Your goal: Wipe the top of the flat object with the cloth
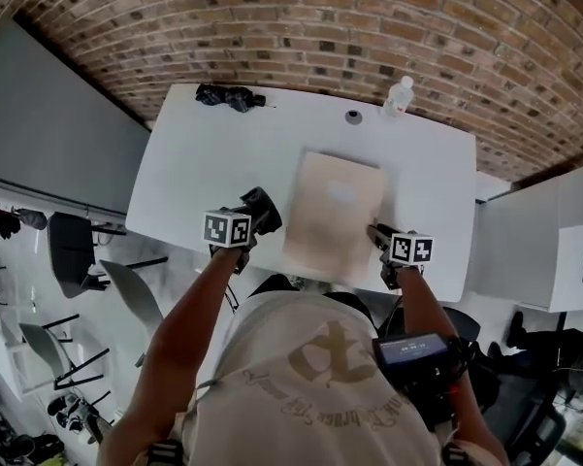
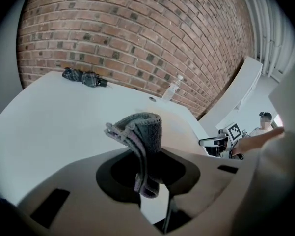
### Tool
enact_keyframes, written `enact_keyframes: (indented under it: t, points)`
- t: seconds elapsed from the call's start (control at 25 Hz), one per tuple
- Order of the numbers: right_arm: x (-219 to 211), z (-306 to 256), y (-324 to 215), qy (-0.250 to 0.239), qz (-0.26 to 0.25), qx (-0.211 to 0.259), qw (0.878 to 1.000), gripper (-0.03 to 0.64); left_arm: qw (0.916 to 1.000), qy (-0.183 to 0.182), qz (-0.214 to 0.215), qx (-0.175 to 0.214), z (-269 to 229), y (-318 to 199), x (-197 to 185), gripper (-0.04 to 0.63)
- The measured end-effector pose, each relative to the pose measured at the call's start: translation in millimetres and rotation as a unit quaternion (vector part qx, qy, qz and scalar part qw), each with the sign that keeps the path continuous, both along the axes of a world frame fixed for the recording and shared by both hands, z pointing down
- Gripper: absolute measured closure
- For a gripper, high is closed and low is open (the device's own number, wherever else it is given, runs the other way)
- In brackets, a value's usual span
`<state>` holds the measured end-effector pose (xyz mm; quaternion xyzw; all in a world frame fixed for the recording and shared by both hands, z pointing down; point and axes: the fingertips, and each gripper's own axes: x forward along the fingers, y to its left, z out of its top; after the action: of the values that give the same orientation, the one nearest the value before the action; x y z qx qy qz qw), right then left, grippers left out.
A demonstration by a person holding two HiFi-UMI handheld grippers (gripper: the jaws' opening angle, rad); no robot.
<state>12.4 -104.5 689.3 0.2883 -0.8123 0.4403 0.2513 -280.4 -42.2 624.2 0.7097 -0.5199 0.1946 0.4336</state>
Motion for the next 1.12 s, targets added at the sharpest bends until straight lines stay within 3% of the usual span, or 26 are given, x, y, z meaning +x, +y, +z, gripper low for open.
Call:
enact_keyframes:
  t: [0.28,0.6,0.72,0.88,1.12]
  points:
    - [0,-1,1,0.003,0.04,-0.016,0.999,0.46,0.998,0.008,0.06,0.019,2,-58,-6,0.494]
    - [-2,-2,2,-0.004,0.068,-0.034,0.997,0.459,0.9968,-0.001,0.077,0.019,19,-119,-11,0.494]
    - [1,-2,3,-0.002,0.076,-0.036,0.996,0.446,0.9957,-0.022,0.087,0.022,31,-141,-8,0.494]
    - [-3,-1,1,0.001,0.082,-0.037,0.996,0.442,0.9898,-0.081,0.115,0.025,47,-170,-9,0.494]
    - [-1,0,1,-0.007,0.097,-0.041,0.994,0.442,0.9832,-0.098,0.151,0.029,58,-198,9,0.494]
